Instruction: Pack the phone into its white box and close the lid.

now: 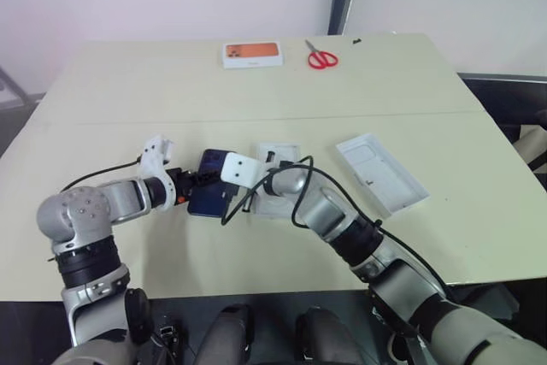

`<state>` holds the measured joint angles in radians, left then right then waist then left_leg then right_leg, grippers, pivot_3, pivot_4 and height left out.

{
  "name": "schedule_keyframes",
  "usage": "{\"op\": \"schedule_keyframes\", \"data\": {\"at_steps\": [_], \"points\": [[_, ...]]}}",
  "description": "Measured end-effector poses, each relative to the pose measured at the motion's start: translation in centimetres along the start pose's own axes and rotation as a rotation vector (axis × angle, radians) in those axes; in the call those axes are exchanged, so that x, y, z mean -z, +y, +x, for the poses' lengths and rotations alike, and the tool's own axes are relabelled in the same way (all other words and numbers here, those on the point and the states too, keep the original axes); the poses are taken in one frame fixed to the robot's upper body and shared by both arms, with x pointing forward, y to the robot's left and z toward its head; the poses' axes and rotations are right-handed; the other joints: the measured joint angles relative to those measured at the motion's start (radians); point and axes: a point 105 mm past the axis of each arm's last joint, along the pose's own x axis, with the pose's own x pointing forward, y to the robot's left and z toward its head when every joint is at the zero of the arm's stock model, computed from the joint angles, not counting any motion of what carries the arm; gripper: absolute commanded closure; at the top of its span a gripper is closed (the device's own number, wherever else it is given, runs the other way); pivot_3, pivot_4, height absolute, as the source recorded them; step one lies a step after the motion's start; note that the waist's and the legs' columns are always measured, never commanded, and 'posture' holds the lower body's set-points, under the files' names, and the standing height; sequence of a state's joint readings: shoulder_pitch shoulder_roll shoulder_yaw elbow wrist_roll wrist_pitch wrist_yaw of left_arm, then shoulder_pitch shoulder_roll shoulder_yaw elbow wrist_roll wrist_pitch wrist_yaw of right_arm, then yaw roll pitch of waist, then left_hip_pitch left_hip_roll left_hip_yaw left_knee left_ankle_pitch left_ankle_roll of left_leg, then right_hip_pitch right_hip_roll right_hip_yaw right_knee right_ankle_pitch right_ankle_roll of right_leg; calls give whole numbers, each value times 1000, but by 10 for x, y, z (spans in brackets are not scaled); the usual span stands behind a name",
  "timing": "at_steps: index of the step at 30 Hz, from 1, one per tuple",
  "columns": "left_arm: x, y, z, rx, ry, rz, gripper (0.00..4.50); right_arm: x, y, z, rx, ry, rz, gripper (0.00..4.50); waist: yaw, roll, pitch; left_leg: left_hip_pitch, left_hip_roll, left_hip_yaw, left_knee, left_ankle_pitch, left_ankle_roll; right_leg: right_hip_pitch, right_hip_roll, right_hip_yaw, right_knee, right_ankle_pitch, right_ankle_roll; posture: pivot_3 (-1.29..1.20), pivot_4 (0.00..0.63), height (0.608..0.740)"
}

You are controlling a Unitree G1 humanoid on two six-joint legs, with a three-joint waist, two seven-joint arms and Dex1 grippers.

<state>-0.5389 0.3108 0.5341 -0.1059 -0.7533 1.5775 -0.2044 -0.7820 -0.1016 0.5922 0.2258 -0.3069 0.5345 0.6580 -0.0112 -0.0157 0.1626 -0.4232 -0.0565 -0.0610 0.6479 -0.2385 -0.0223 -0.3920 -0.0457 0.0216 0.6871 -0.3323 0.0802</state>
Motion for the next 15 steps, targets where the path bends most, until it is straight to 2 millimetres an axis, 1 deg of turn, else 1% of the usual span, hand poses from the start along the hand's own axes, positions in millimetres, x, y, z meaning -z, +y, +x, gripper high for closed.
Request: {"op": "schedule_keyframes", "data": {"at_steps": [6,10,13,15], "points": [[6,-11,6,78,30,-33,0,1,2,0,-9,1,-3,4448,-6,0,0,0,0,0,-1,0,0,2,0,0,0,0,0,0,150,740],[7,-13,6,82,43,-31,0,4,7,1,-21,7,1,4448,-7,0,0,0,0,0,-1,0,0,2,0,0,0,0,0,0,150,740],[7,-12,6,71,43,-32,0,4,7,1,-21,7,1,4448,-7,0,0,0,0,0,-1,0,0,2,0,0,0,0,0,0,150,740],[7,-11,5,63,38,-36,546,3,6,1,-20,6,0,4500,-7,0,0,0,0,0,-1,0,0,2,0,0,0,0,0,0,150,740]]}}
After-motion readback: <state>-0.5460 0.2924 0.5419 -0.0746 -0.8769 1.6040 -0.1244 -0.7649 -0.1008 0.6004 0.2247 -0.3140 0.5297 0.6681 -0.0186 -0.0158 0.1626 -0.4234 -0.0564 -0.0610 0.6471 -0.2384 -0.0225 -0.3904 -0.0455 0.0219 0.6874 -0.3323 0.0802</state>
